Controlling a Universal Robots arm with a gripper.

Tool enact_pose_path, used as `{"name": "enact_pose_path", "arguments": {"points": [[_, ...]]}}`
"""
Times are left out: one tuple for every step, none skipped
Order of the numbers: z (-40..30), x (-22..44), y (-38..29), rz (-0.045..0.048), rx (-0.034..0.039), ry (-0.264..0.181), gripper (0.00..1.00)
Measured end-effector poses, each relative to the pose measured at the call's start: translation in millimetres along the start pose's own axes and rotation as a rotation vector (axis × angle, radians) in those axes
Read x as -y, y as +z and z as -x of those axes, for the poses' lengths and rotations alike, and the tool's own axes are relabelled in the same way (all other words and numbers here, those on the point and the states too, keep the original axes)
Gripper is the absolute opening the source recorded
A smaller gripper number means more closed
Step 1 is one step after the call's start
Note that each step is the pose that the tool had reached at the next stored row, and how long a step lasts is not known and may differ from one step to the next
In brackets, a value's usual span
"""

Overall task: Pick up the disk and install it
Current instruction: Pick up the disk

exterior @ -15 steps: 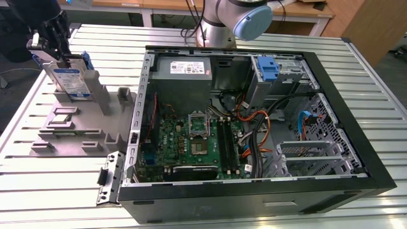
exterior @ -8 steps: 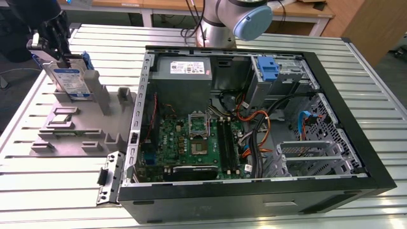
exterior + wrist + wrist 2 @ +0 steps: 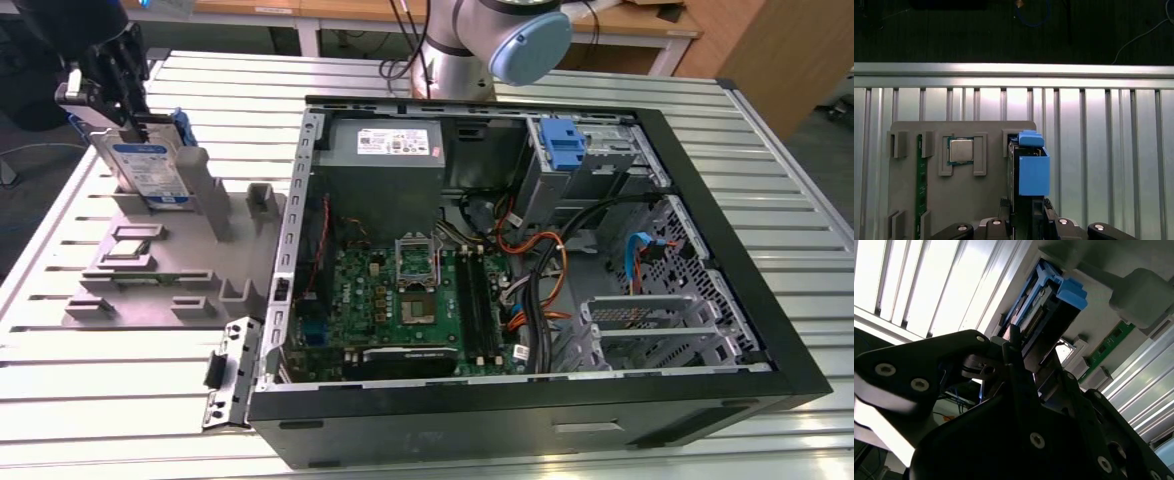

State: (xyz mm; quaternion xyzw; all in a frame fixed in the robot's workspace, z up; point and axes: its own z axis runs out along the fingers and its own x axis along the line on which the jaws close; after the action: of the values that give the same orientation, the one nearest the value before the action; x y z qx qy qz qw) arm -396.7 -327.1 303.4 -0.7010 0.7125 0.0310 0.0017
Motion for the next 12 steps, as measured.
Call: {"name": "enact_pose_path", "arguments": {"points": [[0.0,0.0,-0.1,0.0001,-0.0001,0.0,0.35],[0.0,0.0,0.0,0.0,0.0,0.0,0.35],[0.0,0.0,0.0,0.0001,0.0,0.0,0.35],[0.0,-0.1,-0.1,0.0,0.0,0.0,0.35],[0.0,-0.1,-0.7,0.0,0.0,0.0,0.35],[0.1,-0.1,-1.5,-0.0001,0.0001,0.0,0.35],[0.1,-0.1,-2.3,0.0,0.0,0.0,0.35],[0.1,-0.1,-2.7,-0.0002,0.0001,0.001,0.35],[0.1,-0.1,-2.7,-0.0003,0.0002,0.0,0.35],[0.1,-0.1,-2.7,-0.0003,0.0002,0.0,0.35],[0.1,-0.1,-2.8,-0.0002,0.0001,0.0,0.35],[0.1,-0.2,-2.9,0.0,0.0,0.0,0.35]]}}
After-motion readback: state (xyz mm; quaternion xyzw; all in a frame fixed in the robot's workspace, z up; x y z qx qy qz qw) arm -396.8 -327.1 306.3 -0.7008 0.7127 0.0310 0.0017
